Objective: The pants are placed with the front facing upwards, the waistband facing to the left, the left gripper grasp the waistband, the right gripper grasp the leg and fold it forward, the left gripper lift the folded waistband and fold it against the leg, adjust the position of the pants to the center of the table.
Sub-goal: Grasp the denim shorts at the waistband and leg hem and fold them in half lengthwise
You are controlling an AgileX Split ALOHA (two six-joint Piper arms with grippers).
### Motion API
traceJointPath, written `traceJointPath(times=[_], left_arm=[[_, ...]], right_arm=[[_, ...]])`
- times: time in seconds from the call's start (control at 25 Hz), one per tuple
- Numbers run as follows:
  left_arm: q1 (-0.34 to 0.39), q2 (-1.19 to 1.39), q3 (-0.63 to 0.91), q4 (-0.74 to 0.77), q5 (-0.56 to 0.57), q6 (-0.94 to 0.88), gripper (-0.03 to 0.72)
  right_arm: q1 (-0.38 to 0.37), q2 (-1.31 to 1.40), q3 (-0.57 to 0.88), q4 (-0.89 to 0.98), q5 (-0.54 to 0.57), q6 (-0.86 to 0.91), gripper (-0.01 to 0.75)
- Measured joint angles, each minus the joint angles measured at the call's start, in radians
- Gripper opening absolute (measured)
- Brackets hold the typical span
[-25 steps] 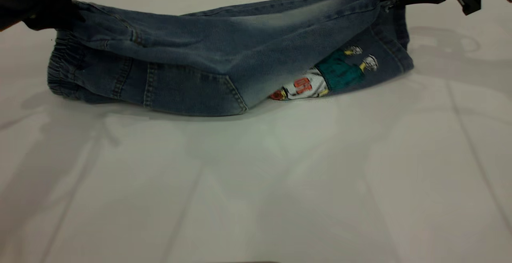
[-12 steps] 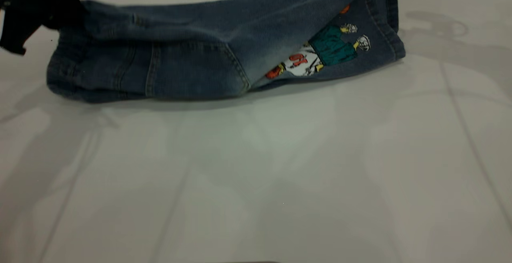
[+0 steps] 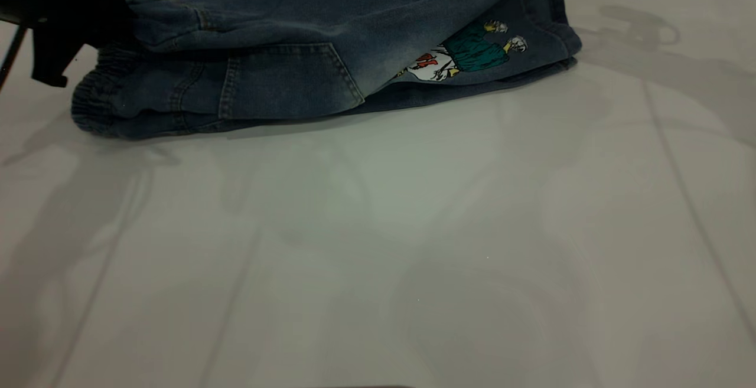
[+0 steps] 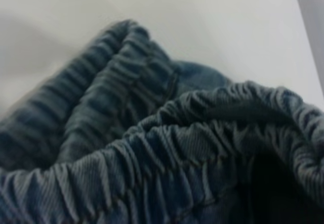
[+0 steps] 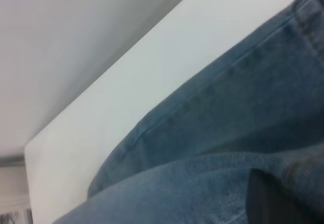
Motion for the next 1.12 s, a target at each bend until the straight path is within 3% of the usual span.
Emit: traceJointPath(times=[0.24, 0.4, 0.52, 0.64, 0.8, 0.92, 1.12], left_arm=[[0.000, 0.114, -0.072, -0.001, -0.027, 0.047, 0.074], [0.000, 0.152, -0.091, 0.024, -0.033, 0.099, 0.123], [0.004, 0.154, -0.096, 0.084, -0.037, 0.140, 0.230], [0.025, 0.151, -0.097, 0.189, -0.046, 0.152, 0.393], [0.073, 0.090, -0.097, 0.369, -0.020, 0.152, 0.541], [0.113, -0.012, -0.097, 0.516, 0.076, 0.152, 0.568], [0.130, -0.173, -0.097, 0.705, 0.432, 0.154, 0.546]], right_arm=[[0.001, 0.056, -0.036, 0.006, -0.011, -0.030, 0.063], [0.001, 0.057, -0.044, 0.006, -0.010, -0.060, 0.182], [0.001, 0.057, -0.045, 0.006, 0.007, -0.086, 0.347], [0.001, 0.057, -0.055, 0.003, 0.056, -0.133, 0.485], [0.001, 0.055, -0.064, -0.017, 0.138, -0.156, 0.544], [0.001, 0.046, -0.064, -0.049, 0.177, -0.157, 0.539], [0.001, 0.036, -0.065, -0.073, 0.214, -0.157, 0.515]])
